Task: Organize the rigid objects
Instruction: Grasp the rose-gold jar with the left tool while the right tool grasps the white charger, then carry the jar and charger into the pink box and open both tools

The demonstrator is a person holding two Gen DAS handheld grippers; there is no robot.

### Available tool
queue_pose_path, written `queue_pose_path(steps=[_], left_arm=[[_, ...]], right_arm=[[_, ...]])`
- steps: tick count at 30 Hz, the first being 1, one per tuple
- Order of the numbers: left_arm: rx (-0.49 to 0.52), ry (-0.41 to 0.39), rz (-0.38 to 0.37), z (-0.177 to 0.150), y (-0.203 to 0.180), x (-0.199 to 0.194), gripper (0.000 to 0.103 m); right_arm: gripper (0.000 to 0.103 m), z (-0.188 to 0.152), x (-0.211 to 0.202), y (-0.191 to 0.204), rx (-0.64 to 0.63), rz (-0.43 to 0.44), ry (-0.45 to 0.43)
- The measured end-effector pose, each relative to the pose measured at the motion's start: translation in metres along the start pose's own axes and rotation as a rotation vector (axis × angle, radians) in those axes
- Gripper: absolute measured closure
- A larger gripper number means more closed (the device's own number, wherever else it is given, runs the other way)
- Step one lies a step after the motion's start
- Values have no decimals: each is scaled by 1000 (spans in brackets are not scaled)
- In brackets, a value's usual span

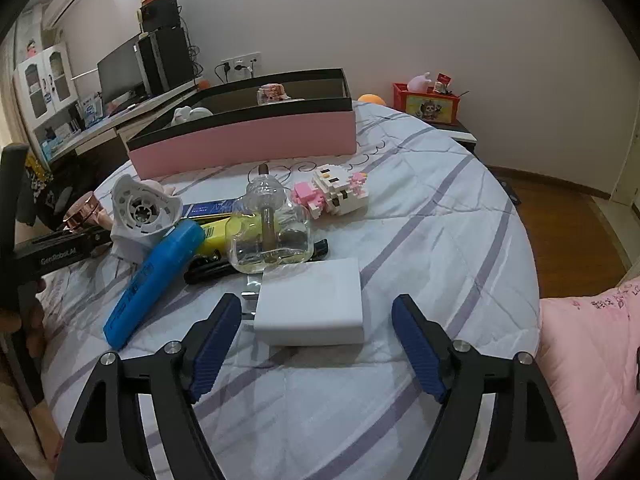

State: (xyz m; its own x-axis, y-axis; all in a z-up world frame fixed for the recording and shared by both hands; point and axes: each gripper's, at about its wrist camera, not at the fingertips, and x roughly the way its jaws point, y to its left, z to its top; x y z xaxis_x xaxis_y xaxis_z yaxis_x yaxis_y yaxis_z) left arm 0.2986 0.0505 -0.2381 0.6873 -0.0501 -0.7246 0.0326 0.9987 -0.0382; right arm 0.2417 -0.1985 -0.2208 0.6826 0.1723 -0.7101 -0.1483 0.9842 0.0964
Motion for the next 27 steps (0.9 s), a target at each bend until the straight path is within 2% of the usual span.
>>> queue_pose_path(steps=[5,12,16,17,19,23,27], left_arm=[[25,-22,41,-8,-3,-10,56],[20,-29,34,-13,-1,-22,56],[27,-37,32,-14,-3,-25,56],[28,-42,28,-13,-3,-27,56],[29,-54,28,-13,-4,-31,56],[32,-74,18,-12,-7,-41,56],[48,-98,3,-9,-14,-53,56]], right_arm=[[20,1,5,7,-37,-33,12],[20,0,15,20,-99,-83,31],[20,-1,14,17,-89,-64,2],[21,-2,15,15,-77,-59,3],[34,-2,8,10,-56,-57,-16],[34,-4,3,8,-49,-49,-22],[35,-3,-15,9,-42,-44,-69]])
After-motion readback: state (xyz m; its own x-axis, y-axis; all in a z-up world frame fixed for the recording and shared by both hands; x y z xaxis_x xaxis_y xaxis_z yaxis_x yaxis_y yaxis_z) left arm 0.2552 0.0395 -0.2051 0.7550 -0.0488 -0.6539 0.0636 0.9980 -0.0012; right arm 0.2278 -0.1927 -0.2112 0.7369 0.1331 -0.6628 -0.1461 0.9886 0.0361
